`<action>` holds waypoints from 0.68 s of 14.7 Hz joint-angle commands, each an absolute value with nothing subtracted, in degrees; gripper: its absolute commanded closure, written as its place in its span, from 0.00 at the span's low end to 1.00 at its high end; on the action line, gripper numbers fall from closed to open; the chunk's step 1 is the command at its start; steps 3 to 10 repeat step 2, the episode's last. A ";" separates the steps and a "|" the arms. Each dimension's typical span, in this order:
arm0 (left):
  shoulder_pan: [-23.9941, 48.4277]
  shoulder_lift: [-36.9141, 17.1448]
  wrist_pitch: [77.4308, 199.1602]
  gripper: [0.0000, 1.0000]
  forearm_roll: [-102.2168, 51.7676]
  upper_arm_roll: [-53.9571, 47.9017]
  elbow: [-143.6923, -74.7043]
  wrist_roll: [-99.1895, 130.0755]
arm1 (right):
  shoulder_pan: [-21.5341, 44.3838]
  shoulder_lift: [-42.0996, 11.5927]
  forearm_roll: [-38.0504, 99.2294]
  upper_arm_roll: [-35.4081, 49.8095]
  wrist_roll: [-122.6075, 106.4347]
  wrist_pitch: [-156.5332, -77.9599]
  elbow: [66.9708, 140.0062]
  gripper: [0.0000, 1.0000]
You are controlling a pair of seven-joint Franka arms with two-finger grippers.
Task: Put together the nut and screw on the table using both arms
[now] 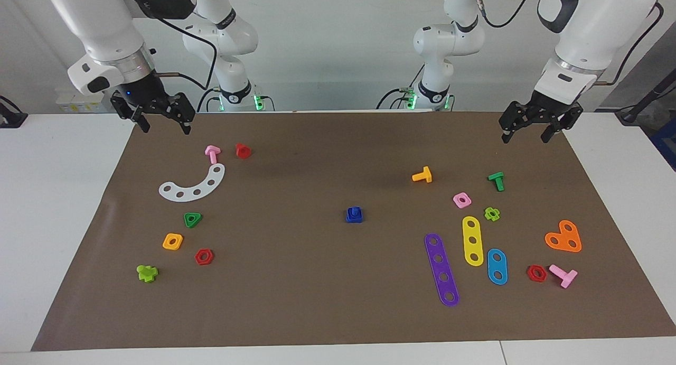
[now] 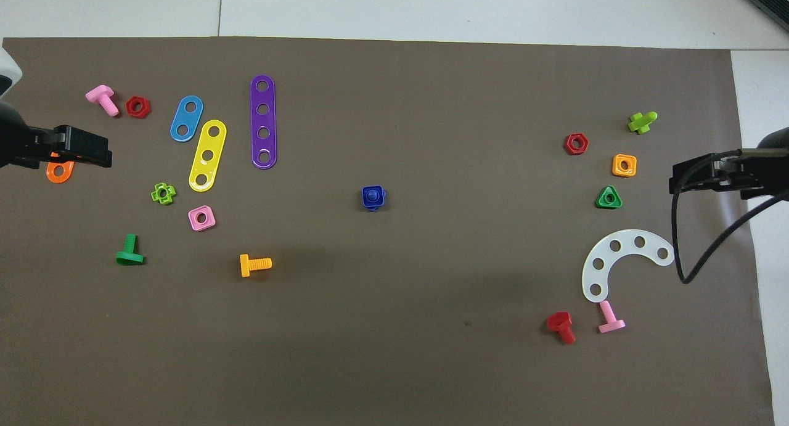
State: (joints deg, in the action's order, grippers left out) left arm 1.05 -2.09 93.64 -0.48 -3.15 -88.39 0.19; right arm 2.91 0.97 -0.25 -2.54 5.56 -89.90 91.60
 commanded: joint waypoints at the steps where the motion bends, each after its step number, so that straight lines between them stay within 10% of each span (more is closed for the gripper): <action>1: 0.71 -0.79 94.75 0.00 -0.88 -2.90 -90.26 -0.88 | 2.46 1.41 0.79 -2.02 6.77 -90.35 92.02 0.00; 10: 0.62 -0.79 94.83 0.00 -0.97 -2.90 -90.26 -0.88 | 2.46 1.41 0.79 -2.02 6.77 -90.35 92.11 0.00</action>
